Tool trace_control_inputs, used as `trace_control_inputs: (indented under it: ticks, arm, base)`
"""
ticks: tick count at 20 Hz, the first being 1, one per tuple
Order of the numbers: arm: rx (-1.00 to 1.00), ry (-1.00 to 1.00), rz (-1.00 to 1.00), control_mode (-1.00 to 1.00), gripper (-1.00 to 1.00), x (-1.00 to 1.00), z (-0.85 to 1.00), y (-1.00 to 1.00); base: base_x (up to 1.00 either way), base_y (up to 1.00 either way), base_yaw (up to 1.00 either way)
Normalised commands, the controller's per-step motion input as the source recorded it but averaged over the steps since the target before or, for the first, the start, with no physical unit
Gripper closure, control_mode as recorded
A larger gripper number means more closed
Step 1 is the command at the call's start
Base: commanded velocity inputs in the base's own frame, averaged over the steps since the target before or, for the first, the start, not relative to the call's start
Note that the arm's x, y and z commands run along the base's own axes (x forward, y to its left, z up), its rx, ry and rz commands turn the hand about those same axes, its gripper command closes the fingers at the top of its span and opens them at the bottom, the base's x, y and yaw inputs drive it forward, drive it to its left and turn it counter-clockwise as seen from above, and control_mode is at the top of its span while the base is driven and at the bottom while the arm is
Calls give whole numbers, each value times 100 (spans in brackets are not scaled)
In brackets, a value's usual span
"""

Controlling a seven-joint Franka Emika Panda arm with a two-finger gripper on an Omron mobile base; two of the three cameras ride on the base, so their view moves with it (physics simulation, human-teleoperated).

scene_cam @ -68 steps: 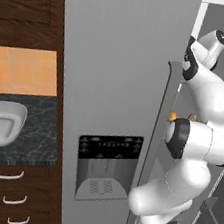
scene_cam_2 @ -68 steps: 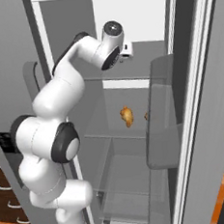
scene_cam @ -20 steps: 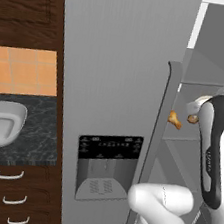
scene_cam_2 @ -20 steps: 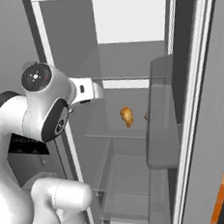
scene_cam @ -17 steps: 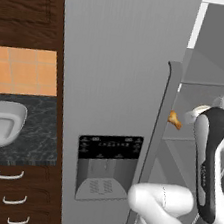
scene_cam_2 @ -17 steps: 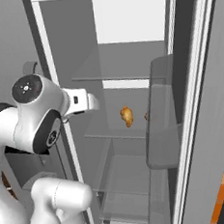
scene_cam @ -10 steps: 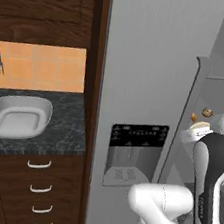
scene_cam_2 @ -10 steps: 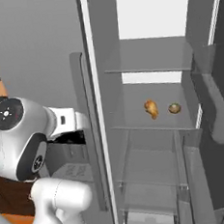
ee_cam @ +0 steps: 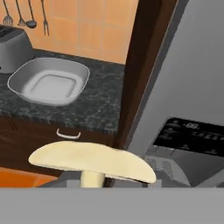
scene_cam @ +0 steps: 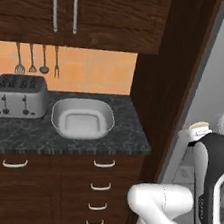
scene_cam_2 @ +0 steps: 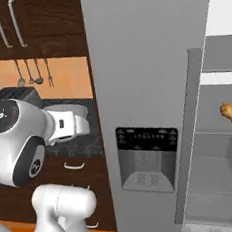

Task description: Place one mushroom and one chicken drumstick in each tupperware on the nearby counter, to pack two identical lunches.

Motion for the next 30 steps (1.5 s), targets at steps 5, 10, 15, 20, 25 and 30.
trace_control_inputs:
  ticks: [5,10,15,20,25,30]
  arm:
    - [0,0,0,100,100,0,0,0]
    - [0,0,0,100,100,0,0,0]
    - [0,0,0,100,100,0,0,0]
    - [0,0,0,100,100,0,0,0]
    - [0,0,0,100,100,0,0,0]
    - [0,0,0,100,100,0,0,0]
  base:
    - [-15,100,0]
    - [0,100,0]
    - [0,100,0]
    - [0,100,0]
    - [3,100,0]
    - [50,93,1]
